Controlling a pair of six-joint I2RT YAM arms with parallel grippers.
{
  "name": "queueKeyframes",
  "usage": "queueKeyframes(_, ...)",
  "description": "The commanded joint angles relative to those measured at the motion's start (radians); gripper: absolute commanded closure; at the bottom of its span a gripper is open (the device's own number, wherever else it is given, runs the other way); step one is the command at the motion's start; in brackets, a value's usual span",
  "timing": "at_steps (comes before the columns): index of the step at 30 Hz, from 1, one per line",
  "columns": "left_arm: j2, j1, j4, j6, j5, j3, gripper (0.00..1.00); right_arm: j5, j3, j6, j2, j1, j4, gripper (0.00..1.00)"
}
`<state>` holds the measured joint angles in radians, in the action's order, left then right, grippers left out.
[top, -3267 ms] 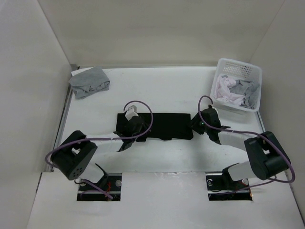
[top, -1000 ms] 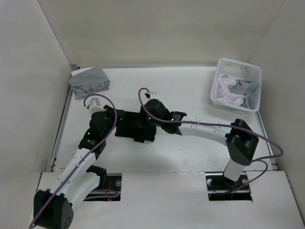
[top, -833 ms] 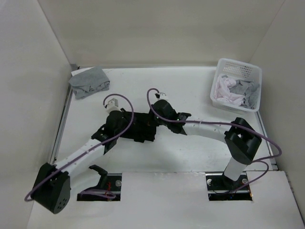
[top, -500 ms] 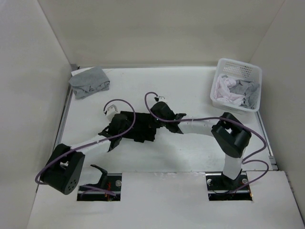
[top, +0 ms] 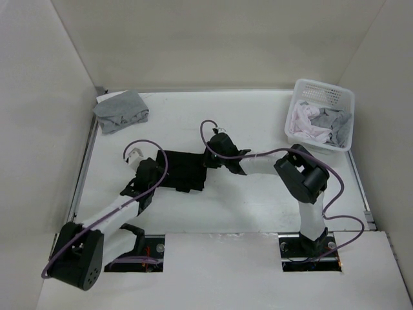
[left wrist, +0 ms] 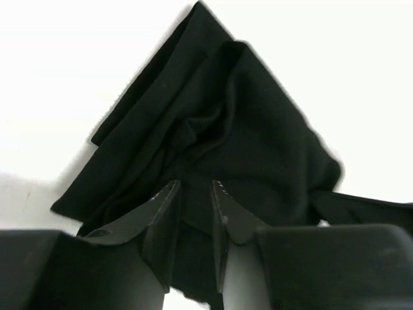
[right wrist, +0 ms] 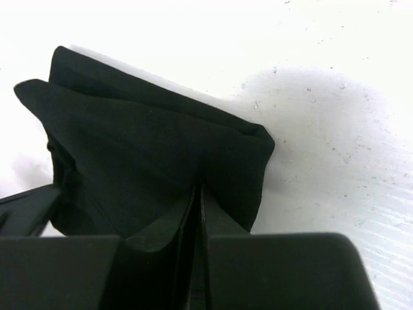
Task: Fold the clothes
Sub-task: Fold the tank top
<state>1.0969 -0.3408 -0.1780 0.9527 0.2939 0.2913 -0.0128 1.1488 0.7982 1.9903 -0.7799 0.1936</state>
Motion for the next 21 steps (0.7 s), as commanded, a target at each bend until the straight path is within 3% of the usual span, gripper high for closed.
queueKeyframes(1,-0.142,0.013,0.089,0.040,0.002,-0.012,0.73,-0.021,0.005,0.015,-0.018,0.018,0.060,0.89)
queueKeyframes(4,-0.268,0.024,0.153,0.046,0.037,-0.017,0.61,-0.013,-0.030,0.015,-0.082,0.035,0.061,0.84)
queueKeyframes(8,-0.253,0.049,0.299,0.053,0.021,0.028,0.50,-0.015,-0.092,0.001,-0.206,0.035,0.067,0.59)
queueKeyframes(11,-0.232,0.059,0.362,0.104,-0.053,0.037,0.47,-0.012,-0.148,-0.020,-0.295,0.035,0.066,0.46)
queueKeyframes(17,-0.233,0.084,0.439,0.196,-0.121,0.003,0.45,-0.012,-0.248,-0.045,-0.421,0.018,0.061,0.41)
queueKeyframes(21,-0.169,0.081,0.384,0.215,-0.125,0.011,0.43,-0.013,-0.274,-0.062,-0.455,-0.003,0.060,0.41)
